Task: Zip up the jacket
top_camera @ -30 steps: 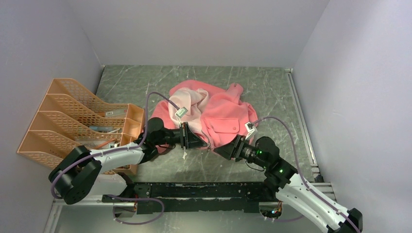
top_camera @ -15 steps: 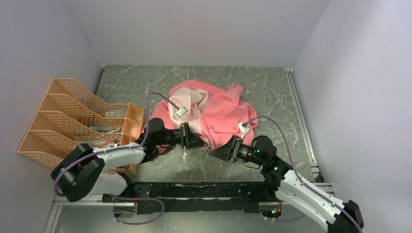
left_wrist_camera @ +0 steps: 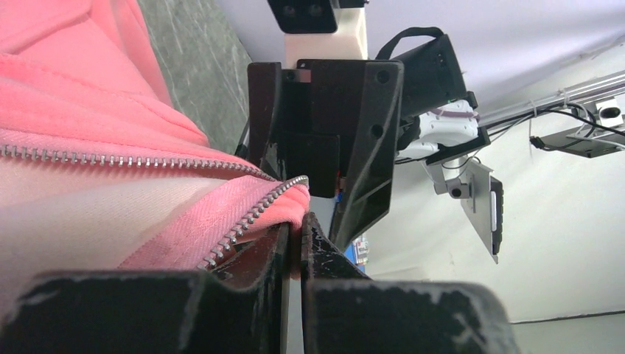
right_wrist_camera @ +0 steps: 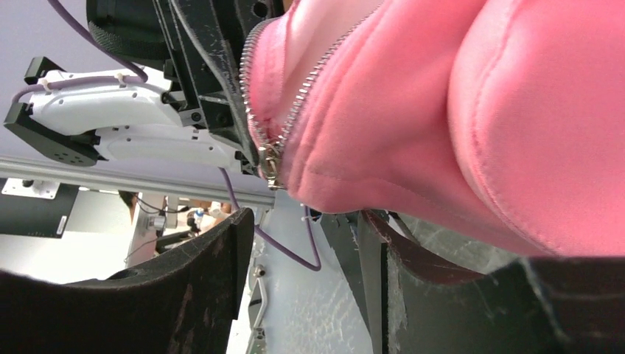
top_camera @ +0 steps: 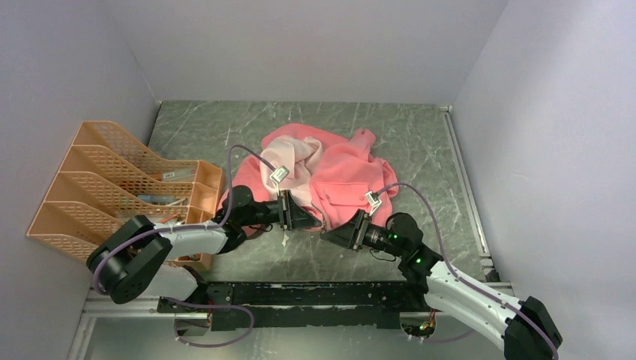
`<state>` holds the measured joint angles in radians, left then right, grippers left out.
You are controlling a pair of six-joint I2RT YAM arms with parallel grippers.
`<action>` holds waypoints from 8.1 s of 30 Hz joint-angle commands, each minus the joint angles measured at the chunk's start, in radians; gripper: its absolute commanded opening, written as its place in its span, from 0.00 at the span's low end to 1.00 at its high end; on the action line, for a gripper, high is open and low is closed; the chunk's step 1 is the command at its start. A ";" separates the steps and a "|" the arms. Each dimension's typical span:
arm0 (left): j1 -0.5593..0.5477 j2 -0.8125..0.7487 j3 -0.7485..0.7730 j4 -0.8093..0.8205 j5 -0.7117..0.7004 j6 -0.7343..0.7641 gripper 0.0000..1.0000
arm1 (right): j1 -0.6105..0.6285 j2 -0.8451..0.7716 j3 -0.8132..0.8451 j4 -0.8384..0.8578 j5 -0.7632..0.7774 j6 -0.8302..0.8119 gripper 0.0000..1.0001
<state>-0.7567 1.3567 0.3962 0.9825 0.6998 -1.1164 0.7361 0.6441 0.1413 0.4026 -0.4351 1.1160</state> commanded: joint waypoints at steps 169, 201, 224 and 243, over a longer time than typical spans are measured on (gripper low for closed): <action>-0.280 -0.229 -0.013 -0.916 -0.321 0.240 0.08 | -0.465 0.685 0.882 0.258 0.305 -0.104 0.00; -0.281 -0.349 0.655 -1.623 -1.113 0.530 0.71 | -0.528 0.150 0.417 0.019 0.202 -0.133 0.00; -0.290 0.016 0.766 -1.029 -0.683 0.754 0.95 | -0.527 -0.040 0.330 -0.127 0.055 -0.020 0.00; -0.299 0.196 0.740 -0.727 -0.656 0.727 0.89 | -0.528 -0.043 0.368 -0.160 0.037 0.009 0.00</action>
<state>-1.0481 1.5330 1.1332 0.1459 0.0463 -0.3779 0.2131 0.6193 0.4751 0.2146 -0.3714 1.0996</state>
